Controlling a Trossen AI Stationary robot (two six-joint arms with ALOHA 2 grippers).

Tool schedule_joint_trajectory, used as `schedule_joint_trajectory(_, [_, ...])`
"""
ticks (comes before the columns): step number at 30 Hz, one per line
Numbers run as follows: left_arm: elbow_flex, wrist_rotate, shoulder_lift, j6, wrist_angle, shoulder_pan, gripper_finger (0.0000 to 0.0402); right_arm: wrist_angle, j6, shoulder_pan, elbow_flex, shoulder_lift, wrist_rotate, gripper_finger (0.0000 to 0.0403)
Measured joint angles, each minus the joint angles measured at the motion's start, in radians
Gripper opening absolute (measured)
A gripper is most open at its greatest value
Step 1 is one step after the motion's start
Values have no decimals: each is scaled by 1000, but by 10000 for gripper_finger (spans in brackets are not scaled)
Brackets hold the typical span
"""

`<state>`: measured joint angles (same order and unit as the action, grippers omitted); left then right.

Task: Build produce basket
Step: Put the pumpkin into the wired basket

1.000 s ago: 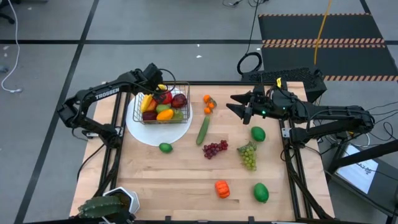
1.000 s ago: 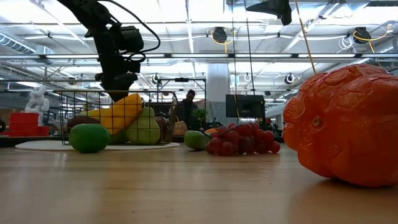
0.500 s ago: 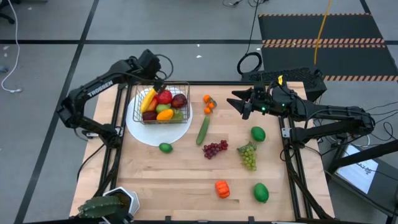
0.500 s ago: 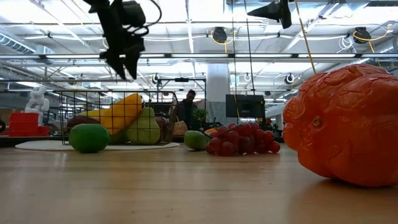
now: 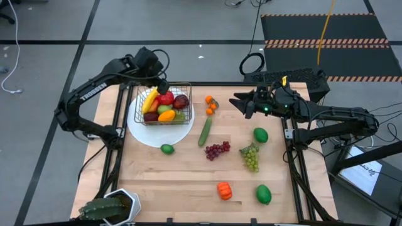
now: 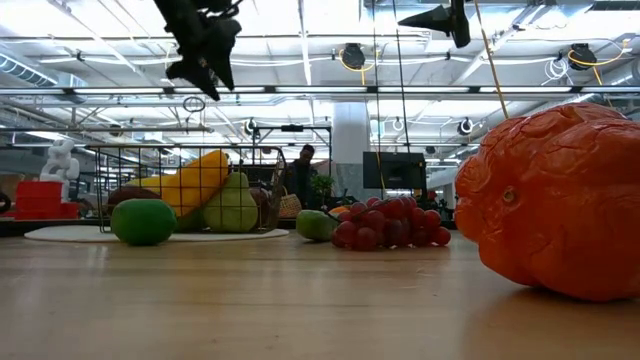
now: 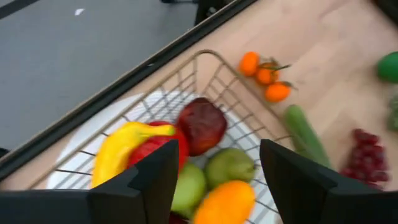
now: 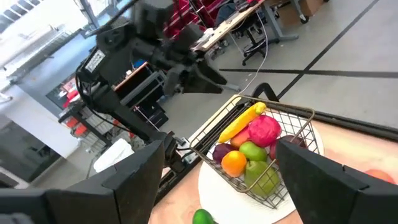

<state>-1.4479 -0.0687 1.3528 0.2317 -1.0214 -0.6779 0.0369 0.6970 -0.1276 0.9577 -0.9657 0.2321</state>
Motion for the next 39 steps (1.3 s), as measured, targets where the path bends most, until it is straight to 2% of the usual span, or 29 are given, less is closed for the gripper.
schedule_joint_trajectory(4, [0, -2, -55, 45, 1, 39, 205, 9, 74, 0, 0, 0, 0, 299])
schedule_joint_trajectory(11, [0, -2, -162, 61, 31, 110, 180, -13, 318, 22, 0, -35, -2, 299])
schedule_joint_trajectory(19, [-1, -2, -231, 66, 18, 195, 172, -13, 341, 81, 0, -86, -80, 299])
schedule_joint_trajectory(26, [-1, -1, -239, 86, 15, 270, 172, 7, 420, 217, 0, -92, -77, 299])
schedule_joint_trajectory(34, [-1, 33, -239, 154, 15, 365, 172, 232, 518, 384, 0, -92, -75, 299])
schedule_joint_trajectory(39, [-1, 59, -239, 250, 30, 435, 172, 374, 572, 450, 0, -92, -75, 299])
